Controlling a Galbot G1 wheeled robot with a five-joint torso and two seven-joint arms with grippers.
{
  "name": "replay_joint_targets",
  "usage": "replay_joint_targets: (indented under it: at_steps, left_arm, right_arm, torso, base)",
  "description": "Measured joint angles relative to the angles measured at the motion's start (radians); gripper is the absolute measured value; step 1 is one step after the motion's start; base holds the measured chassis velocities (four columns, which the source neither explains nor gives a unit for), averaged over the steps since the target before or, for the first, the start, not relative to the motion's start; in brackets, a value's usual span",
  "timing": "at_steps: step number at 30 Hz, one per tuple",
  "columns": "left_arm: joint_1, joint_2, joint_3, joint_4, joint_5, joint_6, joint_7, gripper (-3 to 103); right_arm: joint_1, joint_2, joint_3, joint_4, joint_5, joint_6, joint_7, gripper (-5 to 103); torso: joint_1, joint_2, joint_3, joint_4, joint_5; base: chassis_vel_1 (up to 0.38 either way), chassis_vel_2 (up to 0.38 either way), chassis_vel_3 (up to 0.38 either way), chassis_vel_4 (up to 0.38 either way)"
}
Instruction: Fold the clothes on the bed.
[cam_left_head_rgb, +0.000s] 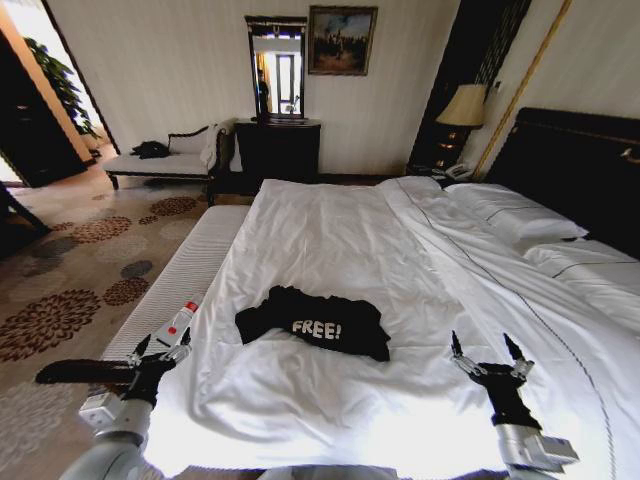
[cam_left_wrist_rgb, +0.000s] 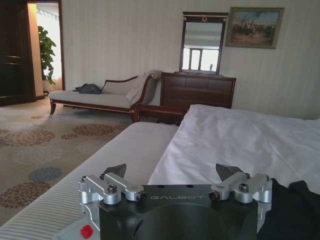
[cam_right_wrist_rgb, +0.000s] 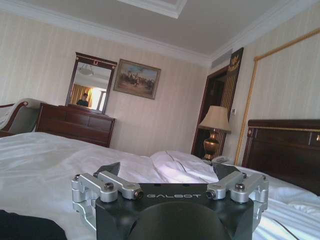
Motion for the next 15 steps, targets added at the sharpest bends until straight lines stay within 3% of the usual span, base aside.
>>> replay_joint_targets:
  at_steps: [15]
  left_arm:
    - [-0.004, 0.007, 0.002, 0.003, 0.003, 0.000, 0.000, 100]
  right_arm:
    - [0.003, -0.016, -0.009, -0.003, -0.013, 0.007, -0.013, 100]
  torso:
    - [0.000, 0.000, 0.000, 0.0000, -0.0009]
  base:
    - [-0.007, -0.006, 0.007, 0.003]
